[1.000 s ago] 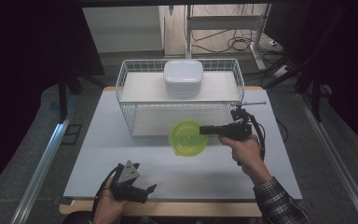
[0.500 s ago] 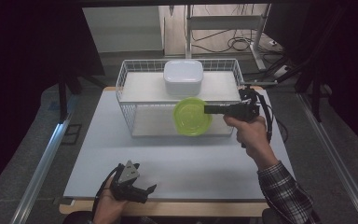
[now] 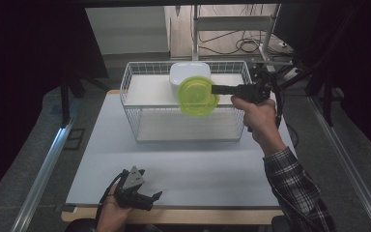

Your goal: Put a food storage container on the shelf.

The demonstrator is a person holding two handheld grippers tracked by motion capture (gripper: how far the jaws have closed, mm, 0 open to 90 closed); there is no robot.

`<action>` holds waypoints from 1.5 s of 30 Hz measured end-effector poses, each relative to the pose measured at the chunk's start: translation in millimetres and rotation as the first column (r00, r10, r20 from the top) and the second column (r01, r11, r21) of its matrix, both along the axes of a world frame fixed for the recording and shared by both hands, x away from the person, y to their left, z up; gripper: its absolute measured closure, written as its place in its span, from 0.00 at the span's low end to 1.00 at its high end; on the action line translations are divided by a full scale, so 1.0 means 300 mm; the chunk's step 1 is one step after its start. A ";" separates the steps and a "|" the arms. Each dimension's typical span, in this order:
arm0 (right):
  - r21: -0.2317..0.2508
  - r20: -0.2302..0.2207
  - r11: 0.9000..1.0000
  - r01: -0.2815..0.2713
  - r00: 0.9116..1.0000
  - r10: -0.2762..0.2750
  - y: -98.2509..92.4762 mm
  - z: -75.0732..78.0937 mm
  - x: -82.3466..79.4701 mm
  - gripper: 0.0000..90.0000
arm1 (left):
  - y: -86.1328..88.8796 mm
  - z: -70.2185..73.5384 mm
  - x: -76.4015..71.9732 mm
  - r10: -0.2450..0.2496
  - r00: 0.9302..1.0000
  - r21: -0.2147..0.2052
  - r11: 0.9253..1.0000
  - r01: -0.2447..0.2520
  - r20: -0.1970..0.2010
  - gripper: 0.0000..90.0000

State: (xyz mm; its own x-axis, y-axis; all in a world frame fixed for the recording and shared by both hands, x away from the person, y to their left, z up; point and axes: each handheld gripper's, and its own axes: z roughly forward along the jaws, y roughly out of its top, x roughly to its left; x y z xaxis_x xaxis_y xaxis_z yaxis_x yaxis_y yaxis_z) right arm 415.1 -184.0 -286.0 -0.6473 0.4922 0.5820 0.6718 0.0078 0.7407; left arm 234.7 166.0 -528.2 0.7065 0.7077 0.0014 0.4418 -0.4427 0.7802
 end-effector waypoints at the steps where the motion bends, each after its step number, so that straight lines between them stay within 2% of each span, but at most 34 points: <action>1: 0.002 0.004 1.000 0.006 1.000 -0.006 0.003 0.008 0.008 0.91 | 0.001 0.000 0.000 0.000 1.000 0.000 1.000 0.000 -0.001 0.03; 6: 0.002 0.013 0.999 0.041 0.999 -0.041 0.021 0.049 0.046 0.91 | 0.003 0.001 0.000 0.002 1.000 -0.008 1.000 -0.002 -0.003 0.03; 13: 0.003 0.020 0.996 0.094 0.995 -0.094 0.044 0.094 0.098 0.91 | 0.012 0.003 0.003 0.006 1.000 -0.041 0.999 -0.007 -0.012 0.02; 20: -0.015 0.027 0.989 0.148 0.989 -0.148 0.077 0.132 0.149 0.91 | 0.009 0.001 0.004 -0.001 1.000 -0.038 0.999 0.000 -0.017 0.02; 30: -0.037 0.006 0.977 0.211 0.978 -0.211 0.122 0.125 0.213 0.91 | 0.004 -0.002 0.004 -0.012 1.000 -0.036 0.999 0.011 -0.024 0.02; 36: -0.035 -0.005 0.974 0.224 0.975 -0.224 0.134 0.115 0.226 0.90 | 0.001 -0.003 0.004 -0.014 1.000 -0.034 0.999 0.013 -0.025 0.03; 45: -0.043 0.008 0.965 0.257 0.966 -0.257 0.147 0.109 0.238 0.85 | -0.001 -0.005 0.005 -0.020 0.999 -0.026 0.999 0.019 -0.028 0.03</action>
State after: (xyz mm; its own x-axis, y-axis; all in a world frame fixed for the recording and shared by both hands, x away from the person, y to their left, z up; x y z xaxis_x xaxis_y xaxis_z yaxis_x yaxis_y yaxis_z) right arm 486.4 -140.0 -253.4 -0.4970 0.6668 0.5553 0.6539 -0.1329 0.7448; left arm 236.2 165.5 -529.6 0.7198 0.6932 -0.0371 0.4553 -0.4311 0.7790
